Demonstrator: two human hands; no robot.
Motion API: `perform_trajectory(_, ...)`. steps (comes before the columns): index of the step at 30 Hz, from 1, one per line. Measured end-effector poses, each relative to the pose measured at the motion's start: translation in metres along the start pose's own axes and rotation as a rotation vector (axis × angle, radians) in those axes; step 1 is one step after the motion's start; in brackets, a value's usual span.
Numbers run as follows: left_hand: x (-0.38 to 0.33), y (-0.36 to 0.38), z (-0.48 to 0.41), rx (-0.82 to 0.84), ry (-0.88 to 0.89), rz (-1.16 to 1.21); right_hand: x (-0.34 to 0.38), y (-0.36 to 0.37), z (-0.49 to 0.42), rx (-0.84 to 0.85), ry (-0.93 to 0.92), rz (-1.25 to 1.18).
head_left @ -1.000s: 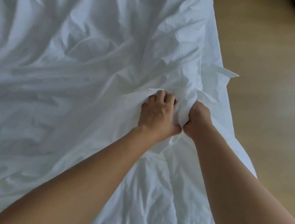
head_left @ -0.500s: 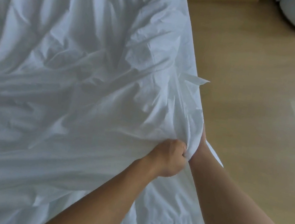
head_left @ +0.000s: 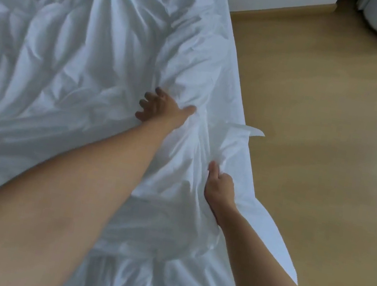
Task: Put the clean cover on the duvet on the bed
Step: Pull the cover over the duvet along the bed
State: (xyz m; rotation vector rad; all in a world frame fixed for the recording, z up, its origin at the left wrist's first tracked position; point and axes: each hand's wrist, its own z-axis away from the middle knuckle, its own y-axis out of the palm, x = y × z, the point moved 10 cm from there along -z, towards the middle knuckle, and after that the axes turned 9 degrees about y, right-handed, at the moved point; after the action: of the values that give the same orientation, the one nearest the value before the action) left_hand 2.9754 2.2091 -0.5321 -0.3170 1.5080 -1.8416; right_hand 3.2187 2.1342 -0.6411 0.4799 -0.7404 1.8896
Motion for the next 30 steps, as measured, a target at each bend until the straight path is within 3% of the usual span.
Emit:
perform_trajectory(2,0.009,0.022,-0.02,0.076,-0.026,-0.012,-0.012,-0.013,-0.005,-0.004,0.029,-0.065)
perform_trajectory(4,0.002,0.03,-0.03,0.037,0.049,0.011,-0.029,-0.036,-0.015,-0.024,0.094,-0.124)
perform_trajectory(7,0.003,0.001,-0.036,-0.18,0.027,0.116,-0.062,-0.079,-0.026,-0.082,0.206,-0.204)
perform_trajectory(11,0.045,-0.075,-0.055,-0.49,-0.21,0.342,-0.129,-0.133,-0.02,-0.159,0.375,-0.306)
perform_trajectory(14,0.049,-0.089,-0.062,-0.496,-0.212,0.407,-0.172,-0.143,-0.003,-0.148,0.502,-0.369)
perform_trajectory(16,0.034,-0.068,-0.061,-0.35,-0.144,0.338,-0.176,-0.141,0.003,-0.157,0.516,-0.322)
perform_trajectory(18,0.004,-0.04,-0.046,-0.156,0.002,0.093,-0.16,-0.141,0.002,-0.14,0.467,-0.329)
perform_trajectory(19,-0.021,-0.03,-0.036,-0.109,0.161,-0.109,-0.147,-0.139,-0.001,-0.088,0.424,-0.437)
perform_trajectory(21,-0.086,-0.002,-0.004,-0.047,0.629,-0.432,-0.115,-0.125,-0.005,0.158,0.338,-0.892)
perform_trajectory(22,-0.113,0.02,0.019,0.063,0.853,-0.462,-0.1,-0.122,-0.004,0.256,0.319,-1.139)
perform_trajectory(23,-0.126,0.047,0.039,0.258,0.967,-0.44,-0.088,-0.116,-0.002,0.321,0.333,-1.326)
perform_trajectory(25,-0.127,0.091,0.067,0.648,0.964,-0.518,-0.064,-0.089,0.005,0.451,0.383,-1.405)
perform_trajectory(27,-0.113,0.107,0.069,0.817,0.847,-0.814,-0.043,-0.048,0.017,0.633,0.373,-1.129)
perform_trajectory(30,-0.072,0.09,0.056,1.037,0.512,-1.095,-0.039,-0.044,-0.002,0.366,0.297,-0.471)
